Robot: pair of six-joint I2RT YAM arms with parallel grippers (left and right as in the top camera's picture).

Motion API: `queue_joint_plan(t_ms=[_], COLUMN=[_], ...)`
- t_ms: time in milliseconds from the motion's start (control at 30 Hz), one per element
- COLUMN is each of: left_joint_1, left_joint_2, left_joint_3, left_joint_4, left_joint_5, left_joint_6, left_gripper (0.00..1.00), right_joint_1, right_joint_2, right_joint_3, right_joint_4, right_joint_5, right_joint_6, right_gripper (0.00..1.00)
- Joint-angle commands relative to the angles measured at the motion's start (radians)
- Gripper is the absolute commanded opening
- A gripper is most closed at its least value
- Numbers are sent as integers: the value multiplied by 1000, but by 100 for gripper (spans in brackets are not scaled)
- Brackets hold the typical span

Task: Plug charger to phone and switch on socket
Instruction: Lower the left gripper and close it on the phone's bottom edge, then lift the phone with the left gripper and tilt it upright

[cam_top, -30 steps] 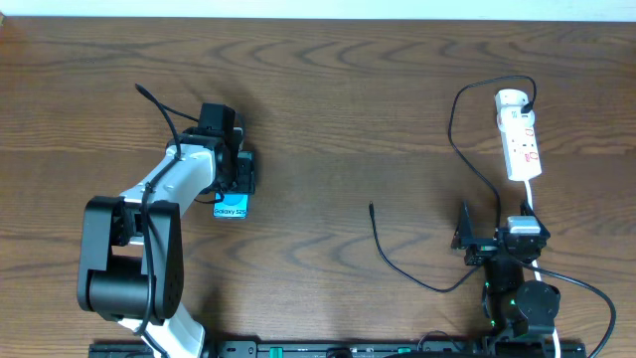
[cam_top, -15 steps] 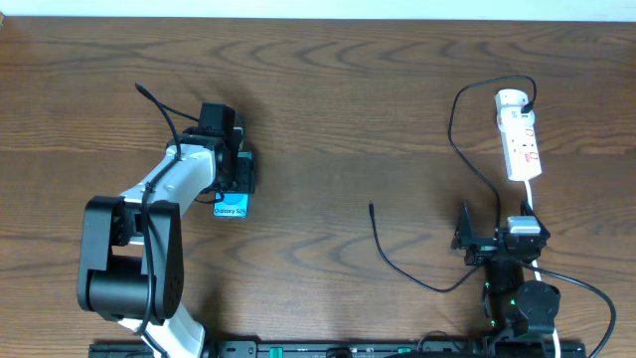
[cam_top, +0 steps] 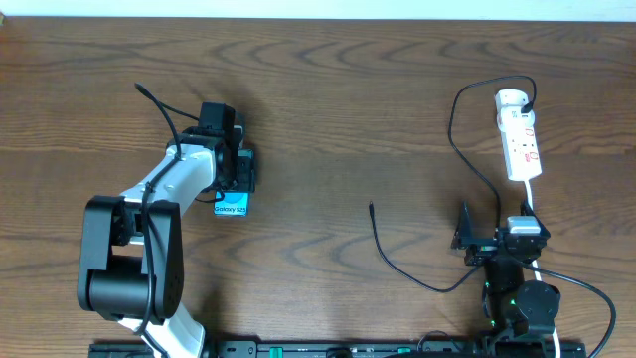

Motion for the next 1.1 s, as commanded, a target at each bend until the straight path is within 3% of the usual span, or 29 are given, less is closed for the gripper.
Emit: queue_joint_plan(t_ms=[0,333,567,667,767,1067], left_joint_1=[-2,-2,-2,-2,-2,8], left_joint_2=[18,-24,-203,-284,-365,-483], left_joint_3=[-11,34,51,51,51,51], left_joint_4=[2,-19,-19,-26,-25,-26], left_joint_5=[-1,32,82,92,201,490], left_joint_6=[-9,-10,-26,-93,-159,-641], left_gripper=[7,7,7,7,7,8], right_joint_1=[9,9,9,9,9,9], right_joint_2=[-5,-5,-5,-5,-5,-5], right_joint_3=[-1,-1,-1,-1,-1,-1], right_joint_4=[-5,-5,-5,-5,-5,-5], right_joint_5=[4,4,4,4,4,4], right_joint_6=[-8,-8,-8,-8,-8,-8], right_gripper=[99,99,99,99,99,99])
